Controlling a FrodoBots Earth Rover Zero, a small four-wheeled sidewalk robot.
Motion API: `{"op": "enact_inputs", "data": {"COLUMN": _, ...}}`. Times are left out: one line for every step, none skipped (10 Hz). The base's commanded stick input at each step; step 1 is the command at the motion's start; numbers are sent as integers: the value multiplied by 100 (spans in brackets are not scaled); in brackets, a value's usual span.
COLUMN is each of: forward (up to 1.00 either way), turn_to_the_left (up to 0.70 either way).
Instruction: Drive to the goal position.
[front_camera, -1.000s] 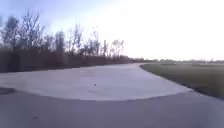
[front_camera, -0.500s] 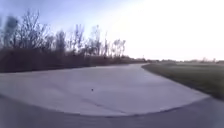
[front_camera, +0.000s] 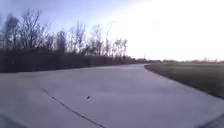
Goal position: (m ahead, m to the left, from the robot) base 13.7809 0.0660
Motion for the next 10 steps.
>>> {"op": "enact_inputs", "data": {"forward": 100, "turn_to_the_left": 1}}
{"op": "enact_inputs", "data": {"forward": 100, "turn_to_the_left": 1}}
{"op": "enact_inputs", "data": {"forward": 100, "turn_to_the_left": 1}}
{"op": "enact_inputs", "data": {"forward": 100, "turn_to_the_left": 1}}
{"op": "enact_inputs", "data": {"forward": 100, "turn_to_the_left": 1}}
{"op": "enact_inputs", "data": {"forward": 100, "turn_to_the_left": 1}}
{"op": "enact_inputs", "data": {"forward": 100, "turn_to_the_left": 1}}
{"op": "enact_inputs", "data": {"forward": 100, "turn_to_the_left": 1}}
{"op": "enact_inputs", "data": {"forward": 100, "turn_to_the_left": 1}}
{"op": "enact_inputs", "data": {"forward": 100, "turn_to_the_left": 1}}
